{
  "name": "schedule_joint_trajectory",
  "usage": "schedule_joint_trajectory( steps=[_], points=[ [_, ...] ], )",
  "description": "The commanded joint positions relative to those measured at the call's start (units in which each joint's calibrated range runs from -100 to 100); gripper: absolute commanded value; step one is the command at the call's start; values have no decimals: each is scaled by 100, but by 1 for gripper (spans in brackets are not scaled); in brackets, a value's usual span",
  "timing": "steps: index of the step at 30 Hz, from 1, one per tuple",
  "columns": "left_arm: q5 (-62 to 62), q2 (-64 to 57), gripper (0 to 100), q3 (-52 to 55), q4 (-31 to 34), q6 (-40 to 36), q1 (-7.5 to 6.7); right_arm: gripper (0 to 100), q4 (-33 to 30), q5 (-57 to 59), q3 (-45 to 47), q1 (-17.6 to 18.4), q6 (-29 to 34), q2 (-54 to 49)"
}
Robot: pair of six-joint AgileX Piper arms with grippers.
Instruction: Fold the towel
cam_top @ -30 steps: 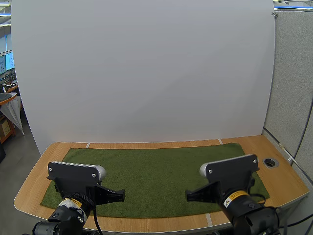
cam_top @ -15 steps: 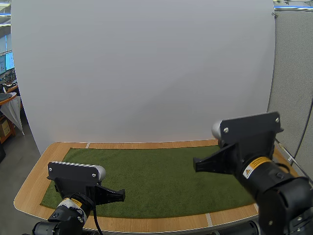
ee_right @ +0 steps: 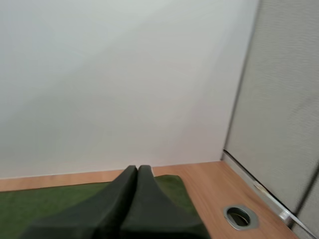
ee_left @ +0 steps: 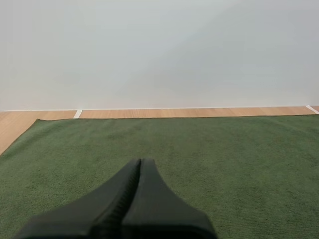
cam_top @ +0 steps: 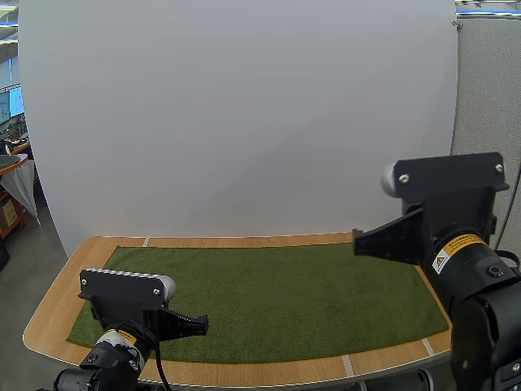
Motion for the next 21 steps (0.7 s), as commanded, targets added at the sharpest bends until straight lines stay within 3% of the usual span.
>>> schedule_joint_trajectory(
  steps=[1, 7, 15, 21],
  points=[
    [-1, -24, 0, 15, 28, -32, 2, 0, -1059, -189, -62, -385, 1022, 0],
    [-1, -24, 0, 15, 28, -32, 2, 0, -1947, -272, -91, -591, 1820, 295],
    [-1, -24, 0, 15, 28, -32, 2, 0, -1950, -160, -91, -591, 1842, 950],
    [-1, -24, 0, 15, 28, -32, 2, 0, -2044, -163, -91, -591, 2346, 937]
  ],
)
